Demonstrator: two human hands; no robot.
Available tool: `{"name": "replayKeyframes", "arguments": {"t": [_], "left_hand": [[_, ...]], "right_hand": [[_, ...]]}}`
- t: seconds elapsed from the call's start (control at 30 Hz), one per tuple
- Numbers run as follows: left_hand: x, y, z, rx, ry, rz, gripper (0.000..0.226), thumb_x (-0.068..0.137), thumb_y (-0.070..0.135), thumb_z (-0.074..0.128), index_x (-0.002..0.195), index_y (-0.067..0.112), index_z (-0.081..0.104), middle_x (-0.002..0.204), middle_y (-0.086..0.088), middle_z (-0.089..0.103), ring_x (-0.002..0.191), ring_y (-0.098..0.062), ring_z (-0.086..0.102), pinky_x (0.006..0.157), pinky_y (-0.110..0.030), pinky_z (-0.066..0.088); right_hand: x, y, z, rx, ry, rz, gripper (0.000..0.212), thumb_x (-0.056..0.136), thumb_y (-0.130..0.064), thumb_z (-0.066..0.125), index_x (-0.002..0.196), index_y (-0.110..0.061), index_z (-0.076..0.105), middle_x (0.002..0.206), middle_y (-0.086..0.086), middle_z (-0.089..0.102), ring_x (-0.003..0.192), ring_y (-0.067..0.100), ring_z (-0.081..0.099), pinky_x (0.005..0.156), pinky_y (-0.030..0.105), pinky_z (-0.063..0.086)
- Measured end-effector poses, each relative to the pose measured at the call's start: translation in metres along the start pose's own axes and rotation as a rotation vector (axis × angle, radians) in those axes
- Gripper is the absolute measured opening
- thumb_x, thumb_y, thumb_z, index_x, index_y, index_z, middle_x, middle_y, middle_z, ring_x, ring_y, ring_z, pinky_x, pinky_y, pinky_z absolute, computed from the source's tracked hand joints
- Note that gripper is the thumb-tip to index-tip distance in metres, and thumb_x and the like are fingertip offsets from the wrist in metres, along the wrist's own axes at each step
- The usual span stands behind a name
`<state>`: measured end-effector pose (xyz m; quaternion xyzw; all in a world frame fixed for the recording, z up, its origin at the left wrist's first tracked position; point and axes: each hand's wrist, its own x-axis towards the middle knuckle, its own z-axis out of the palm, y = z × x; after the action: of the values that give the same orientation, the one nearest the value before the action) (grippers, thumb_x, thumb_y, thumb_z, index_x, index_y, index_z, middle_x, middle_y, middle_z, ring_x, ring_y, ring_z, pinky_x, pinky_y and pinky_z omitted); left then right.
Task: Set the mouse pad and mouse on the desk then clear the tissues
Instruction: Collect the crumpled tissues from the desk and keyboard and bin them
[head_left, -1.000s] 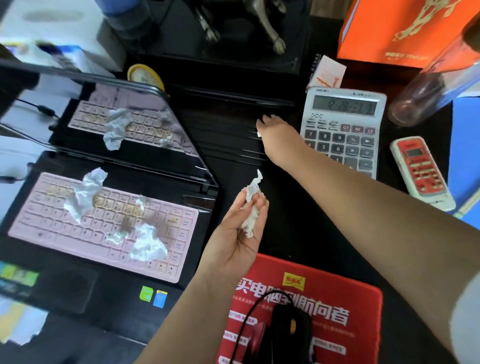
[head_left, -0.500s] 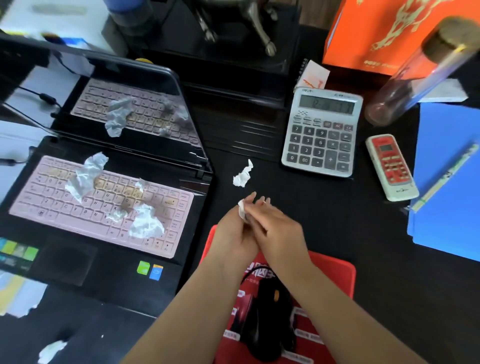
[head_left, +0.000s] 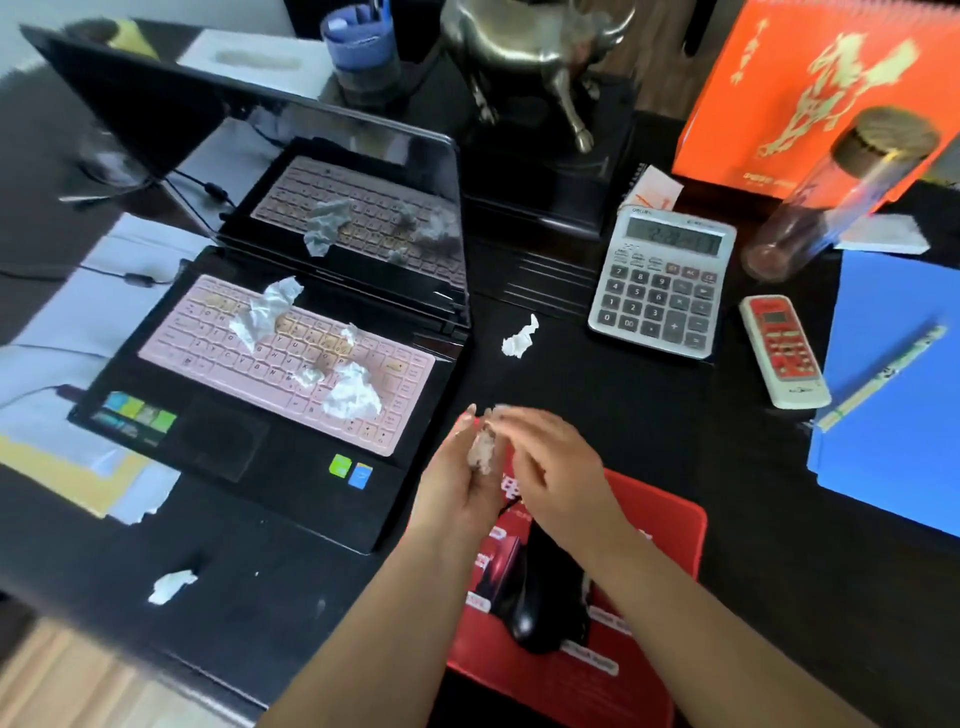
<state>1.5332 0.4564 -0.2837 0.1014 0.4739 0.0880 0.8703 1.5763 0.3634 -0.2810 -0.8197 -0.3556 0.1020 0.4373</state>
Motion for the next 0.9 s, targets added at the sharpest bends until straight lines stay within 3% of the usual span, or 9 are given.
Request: {"name": "replayKeyframes", "arguments": {"t": [0.1,0.23,0.4,0.5,0.6,0.67,0.73,0.8,0.9], "left_hand": [[-0.013,0.009,-0.003,-0.094,-0.01,0.01,0.013,0.094,0.004,0.048,0.099,0.0,0.058,0.093,-0.016,0.061,0.082,-0.018,0.063,0.067,-0.026,0.057],[-0.023,0.017,-0.014,-0.021,-0.046,-0.057,0.016,0.093,0.004,0.049,0.1,-0.001,0.062,0.075,-0.016,0.07,0.064,-0.018,0.071,0.072,-0.03,0.057],[-0.018,0.039,-0.028,0.063,-0.057,-0.117,0.018,0.093,0.004,0.047,0.09,-0.001,0.064,0.069,-0.017,0.072,0.058,-0.019,0.071,0.066,-0.028,0.057],[-0.008,0.052,-0.033,0.073,-0.071,-0.155,0.016,0.093,0.003,0.046,0.092,0.002,0.062,0.069,-0.017,0.072,0.058,-0.019,0.071,0.066,-0.027,0.057],[-0.004,0.061,-0.035,0.09,-0.067,-0.153,0.014,0.095,0.006,0.045,0.096,0.004,0.059,0.072,-0.014,0.068,0.056,-0.016,0.069,0.059,-0.025,0.058],[-0.005,0.066,-0.038,0.143,-0.069,-0.128,0.018,0.093,0.009,0.049,0.108,0.005,0.059,0.076,-0.01,0.063,0.063,-0.014,0.066,0.052,-0.024,0.058],[-0.008,0.073,-0.039,0.206,-0.037,-0.098,0.028,0.092,0.011,0.053,0.119,0.004,0.058,0.081,-0.008,0.063,0.071,-0.014,0.062,0.048,-0.019,0.056],[-0.012,0.076,-0.04,0.28,-0.037,-0.115,0.03,0.092,0.017,0.053,0.119,0.006,0.06,0.087,-0.005,0.066,0.075,-0.013,0.063,0.056,-0.02,0.055],[-0.026,0.088,-0.047,0.305,-0.028,-0.178,0.027,0.093,0.033,0.051,0.105,0.014,0.066,0.096,-0.006,0.069,0.082,-0.014,0.064,0.073,-0.025,0.052]], "right_hand": [[0.043,0.018,-0.004,-0.124,0.075,0.155,0.037,0.093,-0.008,0.046,0.13,-0.008,0.05,0.144,0.013,0.038,0.133,0.021,0.033,0.105,0.022,0.023],[0.094,0.056,0.012,-0.297,-0.113,0.333,0.051,0.098,-0.019,0.041,0.145,-0.013,0.021,0.155,0.015,0.005,0.142,0.028,0.003,0.114,0.039,0.012],[0.099,0.076,0.043,-0.541,-0.206,0.245,0.042,0.1,-0.01,0.031,0.142,-0.007,0.027,0.153,0.011,0.023,0.142,0.024,0.011,0.114,0.034,0.007],[0.075,0.061,0.046,-0.412,-0.133,0.256,0.039,0.095,0.004,0.038,0.133,-0.002,0.044,0.144,0.014,0.04,0.137,0.021,0.029,0.11,0.025,0.019],[0.049,0.019,0.044,-0.234,0.096,0.326,0.027,0.091,0.002,0.05,0.115,-0.001,0.062,0.124,0.016,0.06,0.115,0.022,0.056,0.094,0.013,0.034],[0.029,-0.018,0.051,-0.098,0.231,0.361,0.023,0.089,-0.002,0.056,0.11,-0.005,0.066,0.115,0.01,0.066,0.106,0.006,0.056,0.085,-0.004,0.031],[0.013,-0.052,0.064,-0.008,0.25,0.335,0.023,0.087,-0.003,0.06,0.109,-0.007,0.067,0.111,0.005,0.068,0.099,-0.007,0.051,0.081,-0.011,0.028],[0.001,-0.075,0.081,-0.031,0.203,0.253,0.024,0.086,-0.001,0.059,0.109,-0.004,0.067,0.109,0.009,0.069,0.102,-0.007,0.05,0.087,-0.007,0.029],[-0.007,-0.092,0.102,-0.204,0.157,0.179,0.032,0.084,-0.007,0.049,0.111,-0.003,0.065,0.112,0.019,0.067,0.112,0.011,0.05,0.105,0.022,0.026]]}}
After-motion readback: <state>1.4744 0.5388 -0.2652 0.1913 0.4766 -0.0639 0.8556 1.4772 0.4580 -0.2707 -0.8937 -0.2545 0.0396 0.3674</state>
